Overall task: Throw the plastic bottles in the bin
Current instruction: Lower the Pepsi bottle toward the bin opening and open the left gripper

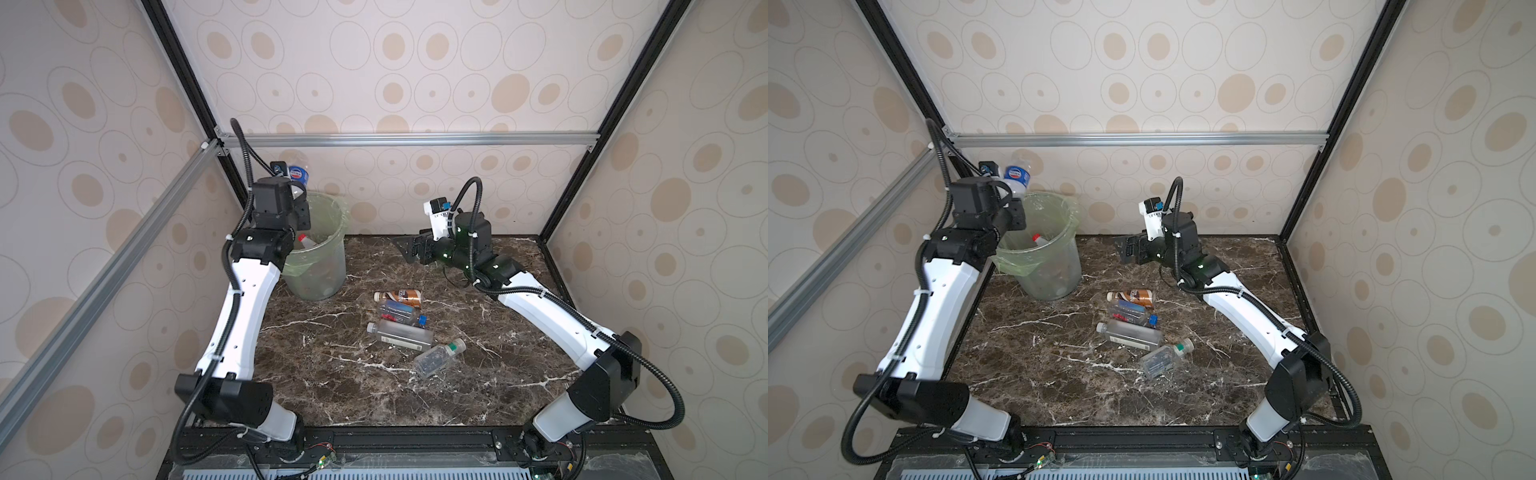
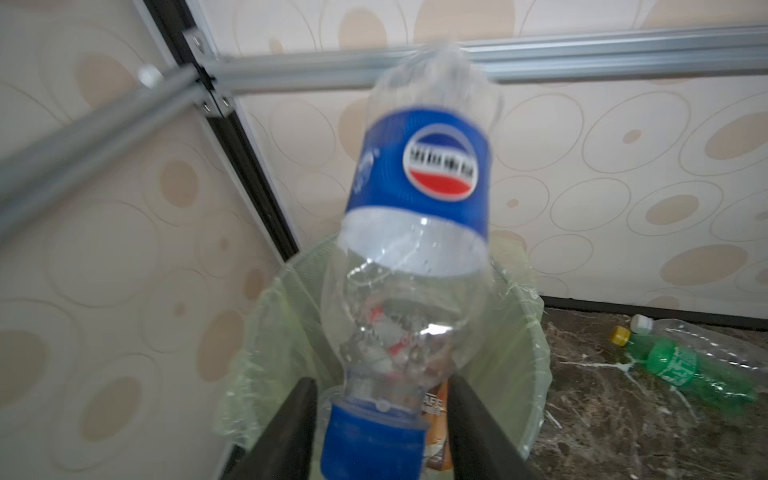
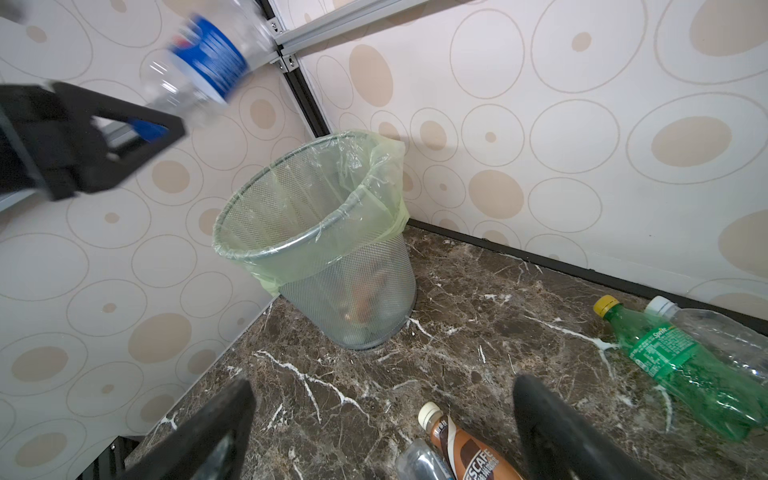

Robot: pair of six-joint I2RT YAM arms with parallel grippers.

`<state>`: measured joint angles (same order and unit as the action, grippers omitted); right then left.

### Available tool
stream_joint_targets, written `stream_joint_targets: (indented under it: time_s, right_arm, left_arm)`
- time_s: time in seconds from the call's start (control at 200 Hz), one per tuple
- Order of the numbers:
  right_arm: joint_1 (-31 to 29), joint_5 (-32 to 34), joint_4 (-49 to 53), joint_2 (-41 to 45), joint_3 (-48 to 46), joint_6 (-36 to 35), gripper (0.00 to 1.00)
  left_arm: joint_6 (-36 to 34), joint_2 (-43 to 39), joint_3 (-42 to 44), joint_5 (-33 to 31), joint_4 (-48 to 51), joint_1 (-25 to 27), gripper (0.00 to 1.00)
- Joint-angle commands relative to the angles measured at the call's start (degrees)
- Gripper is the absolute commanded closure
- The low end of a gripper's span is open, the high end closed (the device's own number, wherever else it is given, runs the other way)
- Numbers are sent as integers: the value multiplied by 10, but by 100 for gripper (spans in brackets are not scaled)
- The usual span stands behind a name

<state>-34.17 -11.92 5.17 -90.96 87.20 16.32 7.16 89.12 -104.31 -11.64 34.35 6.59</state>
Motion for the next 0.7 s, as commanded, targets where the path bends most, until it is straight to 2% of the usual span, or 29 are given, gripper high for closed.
stream_joint_targets:
  time_s: [0.0,0.02,0.045,0.21,0.555,0.695]
  right_arm:
    - [-5,5,0,13,-7,-9,0]
    - [-4,6,1,14,-8,-10,0]
    - [-4,7,0,16,-9,-11,0]
    - [-4,13,3,23,-14,-14,0]
    - [-4,20,22,32,-18,-20,0]
    - [-4,29,31,38,-23,-24,0]
  left_arm:
    - [28,-31,-48,36,1,-2,7]
    - [30,-34,-51,35,-3,-2,2]
    - [33,-37,-57,35,-6,-2,1]
    - [45,-37,-90,61,7,2,1]
    - [57,-60,-55,75,-15,16,1]
    - [57,-64,-35,84,-30,39,1]
